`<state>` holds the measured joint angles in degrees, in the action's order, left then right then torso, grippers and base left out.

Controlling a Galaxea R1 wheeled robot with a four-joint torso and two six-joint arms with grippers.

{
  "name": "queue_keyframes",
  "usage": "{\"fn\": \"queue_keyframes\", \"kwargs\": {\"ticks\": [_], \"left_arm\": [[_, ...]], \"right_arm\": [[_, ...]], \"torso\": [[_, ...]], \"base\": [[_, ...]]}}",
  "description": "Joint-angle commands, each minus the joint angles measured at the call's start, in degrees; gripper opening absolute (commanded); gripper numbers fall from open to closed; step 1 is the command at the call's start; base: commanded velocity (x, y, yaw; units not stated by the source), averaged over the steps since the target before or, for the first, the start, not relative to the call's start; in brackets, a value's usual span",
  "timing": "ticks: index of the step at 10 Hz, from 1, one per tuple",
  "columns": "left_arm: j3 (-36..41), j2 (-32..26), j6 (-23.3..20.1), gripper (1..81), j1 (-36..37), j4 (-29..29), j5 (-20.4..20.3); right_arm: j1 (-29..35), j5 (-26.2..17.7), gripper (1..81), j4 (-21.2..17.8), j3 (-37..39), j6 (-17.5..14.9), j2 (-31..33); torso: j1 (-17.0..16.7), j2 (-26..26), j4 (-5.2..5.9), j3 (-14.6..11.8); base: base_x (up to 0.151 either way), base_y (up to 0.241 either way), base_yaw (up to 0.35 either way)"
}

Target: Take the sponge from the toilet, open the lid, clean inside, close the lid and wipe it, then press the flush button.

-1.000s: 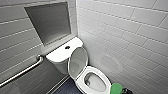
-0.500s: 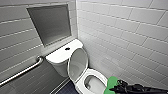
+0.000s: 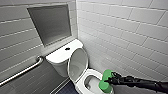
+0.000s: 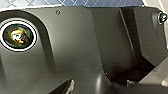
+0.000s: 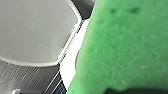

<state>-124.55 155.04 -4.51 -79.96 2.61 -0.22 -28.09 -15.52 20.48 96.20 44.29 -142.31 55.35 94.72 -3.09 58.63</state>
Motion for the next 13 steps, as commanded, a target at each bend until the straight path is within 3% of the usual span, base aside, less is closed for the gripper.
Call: {"fn": "queue_keyframes", "kwargs": {"ticks": [1, 2, 3, 4, 5, 13], "left_arm": [[0.97, -1.04, -0.32, 81.1, 0.02, -0.24, 3.91], [0.97, -1.13, -0.32, 81.1, -0.07, -0.5, 3.91], [0.97, -1.22, -0.32, 81.1, -0.07, -0.67, 3.91], [0.97, -1.04, -0.32, 81.1, 0.01, -0.68, 3.91], [0.97, -0.87, -0.32, 81.1, -0.07, -0.68, 3.91], [1.15, -0.69, -0.32, 81.1, -0.07, -0.68, 3.91]], "right_arm": [[9.75, -1.53, 1.0, -2.11, 3.72, 1.06, -1.51], [10.02, -1.53, 1.0, -2.11, 4.08, 1.06, -1.69], [10.1, -1.53, 1.0, -2.11, 4.08, 1.06, -1.6], [10.1, -1.53, 1.0, -2.02, 3.9, 1.06, -1.42], [10.28, -1.53, 1.0, -2.02, 3.64, 1.06, -1.25], [12.48, -1.44, 1.0, -2.37, 6.62, 1.15, -5.72]], "torso": [[0.0, 0.0, 0.0, 0.0], [0.0, 0.0, 0.0, 0.0], [3.69, 5.75, 0.0, 0.0], [3.96, 6.17, 0.0, 0.0], [0.94, 1.53, 0.0, 3.02], [2.25, 3.58, 0.0, 9.54]], "base": [[0.0, 0.0, 0.0], [0.0, 0.0, 0.0], [0.0, 0.0, 0.0], [0.0, 0.0, 0.0], [0.0, 0.0, 0.0], [0.0, 0.0, 0.0]]}}
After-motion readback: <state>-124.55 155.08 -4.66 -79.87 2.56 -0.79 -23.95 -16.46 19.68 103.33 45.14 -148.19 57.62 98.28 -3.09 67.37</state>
